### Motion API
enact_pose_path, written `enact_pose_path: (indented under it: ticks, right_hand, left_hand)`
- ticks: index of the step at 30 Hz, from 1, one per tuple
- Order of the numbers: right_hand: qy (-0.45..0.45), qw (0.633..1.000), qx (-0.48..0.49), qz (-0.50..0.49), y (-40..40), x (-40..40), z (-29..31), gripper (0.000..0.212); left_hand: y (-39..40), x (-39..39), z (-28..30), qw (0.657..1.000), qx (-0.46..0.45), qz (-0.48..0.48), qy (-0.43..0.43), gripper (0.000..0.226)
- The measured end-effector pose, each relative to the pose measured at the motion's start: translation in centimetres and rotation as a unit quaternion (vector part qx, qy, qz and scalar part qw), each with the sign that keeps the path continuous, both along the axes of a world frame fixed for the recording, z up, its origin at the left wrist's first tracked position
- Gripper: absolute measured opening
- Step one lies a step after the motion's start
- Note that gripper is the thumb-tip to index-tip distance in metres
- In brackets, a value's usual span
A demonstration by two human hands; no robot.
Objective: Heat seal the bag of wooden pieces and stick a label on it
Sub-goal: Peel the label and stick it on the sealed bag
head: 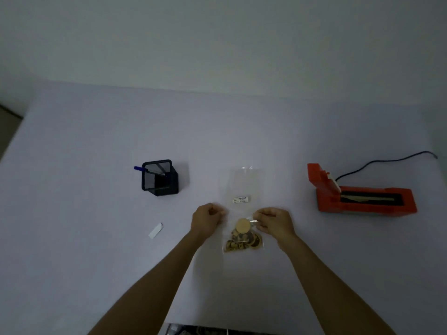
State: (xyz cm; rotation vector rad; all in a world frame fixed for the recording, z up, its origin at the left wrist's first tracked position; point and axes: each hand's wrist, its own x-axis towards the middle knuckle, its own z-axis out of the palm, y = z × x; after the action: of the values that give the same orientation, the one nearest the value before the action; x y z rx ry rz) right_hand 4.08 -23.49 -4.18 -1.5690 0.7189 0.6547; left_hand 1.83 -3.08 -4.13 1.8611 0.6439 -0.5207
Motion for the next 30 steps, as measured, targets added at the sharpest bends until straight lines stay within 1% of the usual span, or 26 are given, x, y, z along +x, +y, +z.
enact_pose_path:
  ticks: [2, 6, 8, 12, 15, 19, 25, 30]
  right_hand:
    - [-0.007, 1.000, -0.008, -0.015, 0.9, 2.2, -0.1, 0.009]
    - [-0.025, 0.998, -0.034, -0.038, 2.7, 7.1, -0.5, 0.010]
    - [-0.042, 0.997, -0.056, -0.040, 3.5, 9.7, -0.7, 0.007]
    - [-0.108, 0.982, -0.152, -0.004, 4.9, 14.2, -0.6, 0.016]
    - [-0.116, 0.978, -0.176, 0.017, 5.2, 16.5, -0.8, 0.019]
    - [-0.111, 0.973, -0.203, 0.020, 5.4, 17.3, -1.7, 0.021]
    - [-0.117, 0.955, -0.271, 0.039, 5.8, 17.1, -2.2, 0.028]
    - [-0.133, 0.950, -0.268, 0.083, 5.6, 16.2, -1.0, 0.033]
  left_hand:
    - [0.6, 2.6, 0.0, 1.000, -0.006, 0.018, 0.002, 0.014]
    - [1.5, 8.1, -0.4, 0.998, -0.011, 0.065, -0.010, 0.006]
    - [1.8, 10.6, -0.7, 0.996, 0.001, 0.083, -0.024, 0.008]
    - [2.4, 15.0, -1.2, 0.993, 0.042, 0.099, -0.053, 0.014]
    - [2.7, 17.5, -1.2, 0.992, 0.061, 0.089, -0.070, 0.015]
    - [2.7, 18.6, -1.6, 0.991, 0.091, 0.059, -0.081, 0.015]
    - [2.6, 18.2, -2.8, 0.984, 0.140, 0.032, -0.108, 0.018]
    - [2.8, 17.1, -1.7, 0.983, 0.147, 0.048, -0.099, 0.036]
